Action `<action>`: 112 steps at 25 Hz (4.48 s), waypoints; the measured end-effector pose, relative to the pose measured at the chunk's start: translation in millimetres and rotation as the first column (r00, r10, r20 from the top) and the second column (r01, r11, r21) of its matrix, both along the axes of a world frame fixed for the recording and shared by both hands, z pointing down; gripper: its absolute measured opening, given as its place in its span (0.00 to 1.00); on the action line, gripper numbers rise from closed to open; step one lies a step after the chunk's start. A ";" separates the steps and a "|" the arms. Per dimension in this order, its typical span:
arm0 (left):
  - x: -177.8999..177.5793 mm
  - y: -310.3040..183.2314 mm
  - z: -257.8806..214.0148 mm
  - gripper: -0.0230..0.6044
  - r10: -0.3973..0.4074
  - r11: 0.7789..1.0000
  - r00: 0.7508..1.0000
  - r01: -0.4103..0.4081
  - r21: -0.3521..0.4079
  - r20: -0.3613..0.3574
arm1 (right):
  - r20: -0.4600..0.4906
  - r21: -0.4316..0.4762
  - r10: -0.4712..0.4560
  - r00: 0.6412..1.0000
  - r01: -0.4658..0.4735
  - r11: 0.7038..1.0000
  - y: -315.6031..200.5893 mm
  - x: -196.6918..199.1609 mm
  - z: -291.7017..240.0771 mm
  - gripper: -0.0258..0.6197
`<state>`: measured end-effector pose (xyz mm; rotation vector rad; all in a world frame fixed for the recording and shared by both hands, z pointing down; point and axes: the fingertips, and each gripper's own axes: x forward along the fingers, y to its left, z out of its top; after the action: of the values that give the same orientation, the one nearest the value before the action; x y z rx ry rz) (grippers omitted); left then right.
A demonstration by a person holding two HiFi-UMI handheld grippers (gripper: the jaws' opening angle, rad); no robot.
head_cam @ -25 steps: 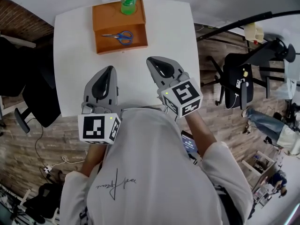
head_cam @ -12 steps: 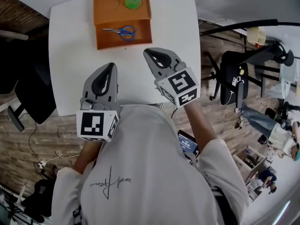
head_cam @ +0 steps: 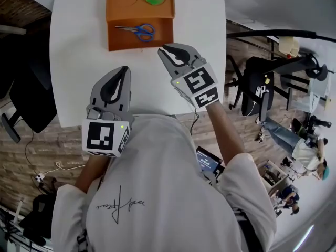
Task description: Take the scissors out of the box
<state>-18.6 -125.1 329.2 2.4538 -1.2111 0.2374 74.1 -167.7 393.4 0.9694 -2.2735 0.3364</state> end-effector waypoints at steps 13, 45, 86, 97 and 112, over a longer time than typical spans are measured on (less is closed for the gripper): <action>-10.4 -12.6 11.5 0.03 -0.020 0.999 1.000 0.019 -0.039 -0.012 | -0.115 -0.087 -0.122 0.986 0.113 0.990 -27.0 -11.4 42.5 0.15; -28.1 -38.9 33.1 0.03 -0.083 0.991 0.996 0.081 -0.103 -0.019 | -0.312 -0.249 -0.323 0.894 0.251 0.935 -74.3 -23.0 117.0 0.23; -47.5 -56.2 44.7 0.03 -0.133 0.979 0.987 0.117 -0.164 -0.090 | -0.456 -0.477 -0.492 0.742 0.263 0.839 -75.5 -23.8 162.8 0.24; -37.6 -53.4 45.4 0.03 -0.105 0.985 0.991 0.092 -0.147 -0.083 | -0.487 -0.487 -0.499 0.717 0.251 0.837 -73.9 -23.1 163.4 0.19; -31.7 -43.5 45.2 0.03 -0.091 0.987 0.995 0.084 -0.137 -0.048 | -0.459 -0.422 -0.424 0.781 0.228 0.878 -76.5 -21.7 162.7 0.18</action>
<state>-50.3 -168.6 374.4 2.2714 -1.2352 0.2193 52.5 -244.2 556.1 0.3909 -1.7326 0.2521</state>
